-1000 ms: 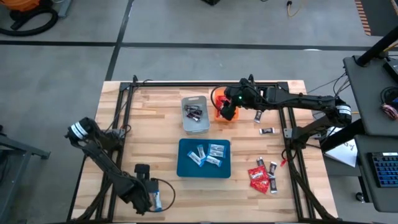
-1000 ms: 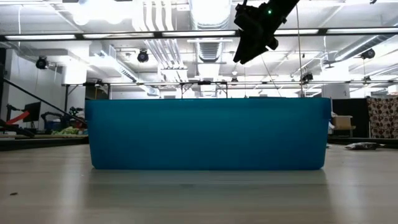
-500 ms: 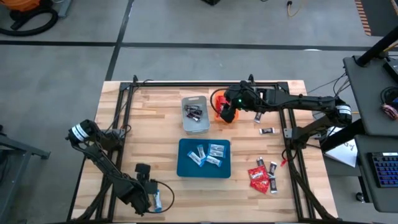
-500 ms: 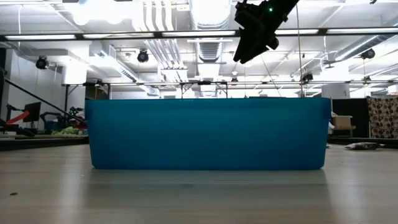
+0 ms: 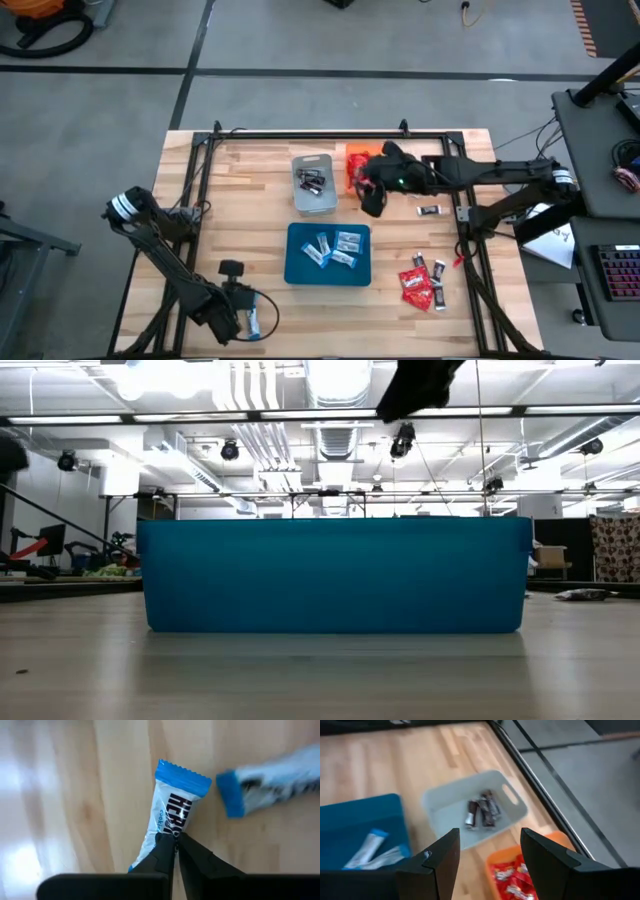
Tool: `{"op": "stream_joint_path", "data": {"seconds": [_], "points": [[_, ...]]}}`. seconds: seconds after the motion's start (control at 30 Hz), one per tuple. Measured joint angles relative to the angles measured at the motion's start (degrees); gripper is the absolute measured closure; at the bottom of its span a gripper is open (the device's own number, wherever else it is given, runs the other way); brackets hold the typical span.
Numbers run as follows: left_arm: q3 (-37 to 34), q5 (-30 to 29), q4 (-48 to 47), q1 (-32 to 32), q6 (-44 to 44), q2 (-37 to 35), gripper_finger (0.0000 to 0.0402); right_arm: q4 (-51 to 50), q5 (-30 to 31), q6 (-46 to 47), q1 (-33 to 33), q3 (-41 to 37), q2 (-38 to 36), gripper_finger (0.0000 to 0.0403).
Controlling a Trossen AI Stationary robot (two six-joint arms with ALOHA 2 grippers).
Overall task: Sort candy
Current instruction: Put the white chocolate bar into the blue bin
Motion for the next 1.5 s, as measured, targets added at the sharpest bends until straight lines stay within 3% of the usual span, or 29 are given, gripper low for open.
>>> {"op": "stream_joint_path", "data": {"seconds": [0.3,0.5,0.57,0.77,1.0,1.2,1.5], "points": [[0.0,-13.9,0.5,-0.1,1.8,-10.9,0.0401,1.1,0.0,0.9,10.2,-0.9,-1.8,0.0204],[0.0,-29.7,4.1,0.2,9.2,-18.1,0.0401,11.0,0.1,-4.2,14.6,-2.6,-0.4,0.0204],[0.1,-32.4,5.9,1.2,12.7,-20.2,0.0401,14.6,0.1,-6.1,15.3,-3.7,0.6,0.0204],[-0.2,-25.9,6.3,3.3,11.3,-23.2,0.0401,16.8,0.1,-6.9,15.4,-5.3,2.3,0.0204],[-3.3,-22.0,9.8,3.2,0.6,-17.3,0.0383,16.8,0.1,-5.0,15.4,-6.6,2.7,0.0204],[-9.2,-19.9,22.2,3.0,-3.9,-10.0,0.0306,16.8,0.1,-3.5,15.4,-7.3,2.7,0.0204],[-11.6,-20.0,28.1,2.5,-10.5,-2.0,0.0183,17.7,0.1,-3.7,15.4,-7.1,2.7,0.0204]]}}
